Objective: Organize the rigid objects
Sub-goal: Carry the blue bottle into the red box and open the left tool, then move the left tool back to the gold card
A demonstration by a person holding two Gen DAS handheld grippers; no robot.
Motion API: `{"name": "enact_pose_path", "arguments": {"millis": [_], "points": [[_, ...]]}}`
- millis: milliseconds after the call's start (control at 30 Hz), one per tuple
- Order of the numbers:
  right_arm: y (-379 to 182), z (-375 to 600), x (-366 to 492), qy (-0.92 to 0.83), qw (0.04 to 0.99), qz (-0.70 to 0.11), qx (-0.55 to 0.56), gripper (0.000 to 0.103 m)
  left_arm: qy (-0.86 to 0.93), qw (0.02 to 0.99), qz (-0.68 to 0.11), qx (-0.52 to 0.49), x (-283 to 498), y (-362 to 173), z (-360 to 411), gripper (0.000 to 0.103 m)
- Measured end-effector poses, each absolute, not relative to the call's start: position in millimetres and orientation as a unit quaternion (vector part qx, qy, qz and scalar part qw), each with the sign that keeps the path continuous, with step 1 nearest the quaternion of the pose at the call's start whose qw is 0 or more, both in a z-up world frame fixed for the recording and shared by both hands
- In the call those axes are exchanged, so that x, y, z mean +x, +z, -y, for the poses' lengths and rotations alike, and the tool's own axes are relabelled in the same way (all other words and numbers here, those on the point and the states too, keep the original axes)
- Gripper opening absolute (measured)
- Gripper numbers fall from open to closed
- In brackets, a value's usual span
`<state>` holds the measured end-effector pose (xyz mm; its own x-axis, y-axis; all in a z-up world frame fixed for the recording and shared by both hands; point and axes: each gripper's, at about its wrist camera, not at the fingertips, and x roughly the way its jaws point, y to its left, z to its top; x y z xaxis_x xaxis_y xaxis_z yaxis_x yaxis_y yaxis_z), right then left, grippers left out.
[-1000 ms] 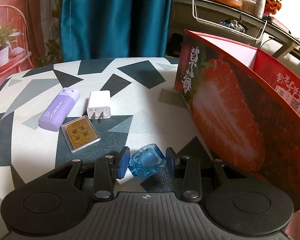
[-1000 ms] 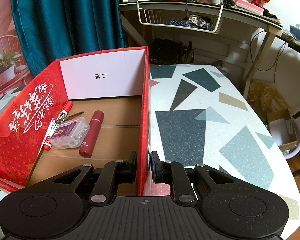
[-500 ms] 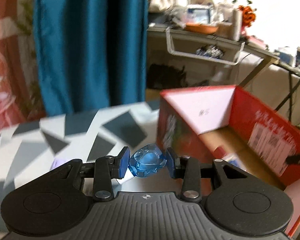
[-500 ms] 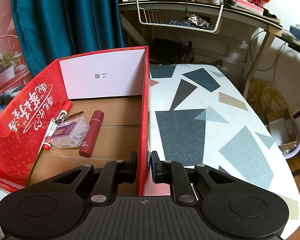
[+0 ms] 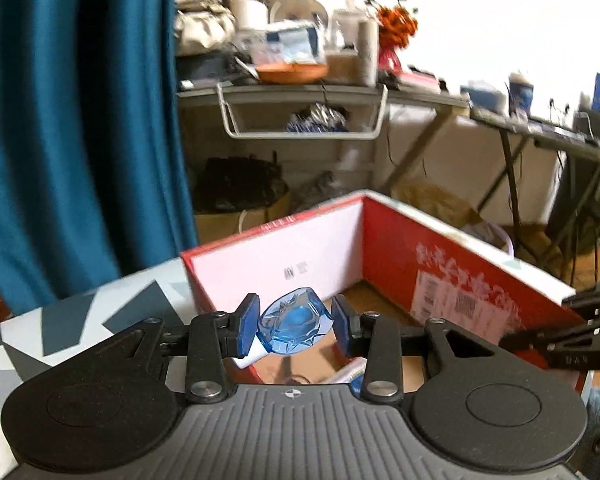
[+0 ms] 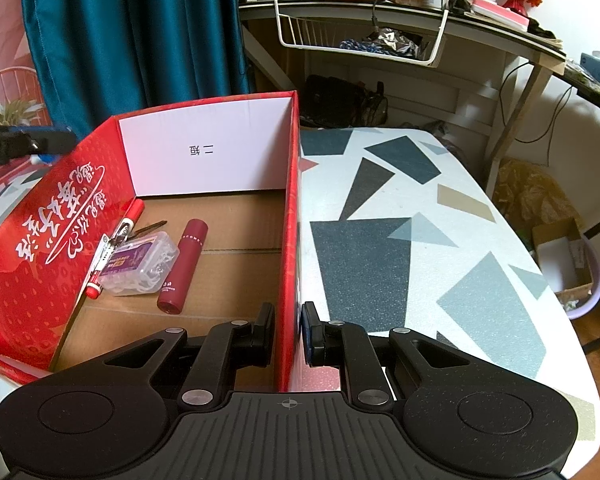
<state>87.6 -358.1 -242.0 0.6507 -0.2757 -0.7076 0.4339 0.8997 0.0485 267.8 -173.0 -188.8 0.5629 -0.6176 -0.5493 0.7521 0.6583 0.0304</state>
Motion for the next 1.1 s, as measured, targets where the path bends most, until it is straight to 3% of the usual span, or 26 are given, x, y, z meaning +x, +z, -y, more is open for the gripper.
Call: {"name": "enact_pose_path", "arguments": {"millis": [233,467,533,600,1100], "points": [[-242,358,88,-0.197,0.902,-0.369,0.108,0.015,-0.407,0.859,-0.272,0.149,268,-200,180,0.037],[-242,358,88,-0.196,0.902,-0.371,0.107,0.015,-0.395,0.867,-0.272,0.137,272,-197,168,0.042],[-242,358,88,-0.196,0.901,-0.371,0.107,0.015,-0.380,0.877,-0.263,0.134,273,-194,164,0.047],[-242,358,88,-0.196,0.901,-0.371,0.107,0.015,-0.362,0.888,-0.257,0.122,275,-190,157,0.065],[-241,358,88,-0.196,0.901,-0.371,0.107,0.015,-0.265,0.922,-0.276,0.055,315,-179,68,0.070]]}}
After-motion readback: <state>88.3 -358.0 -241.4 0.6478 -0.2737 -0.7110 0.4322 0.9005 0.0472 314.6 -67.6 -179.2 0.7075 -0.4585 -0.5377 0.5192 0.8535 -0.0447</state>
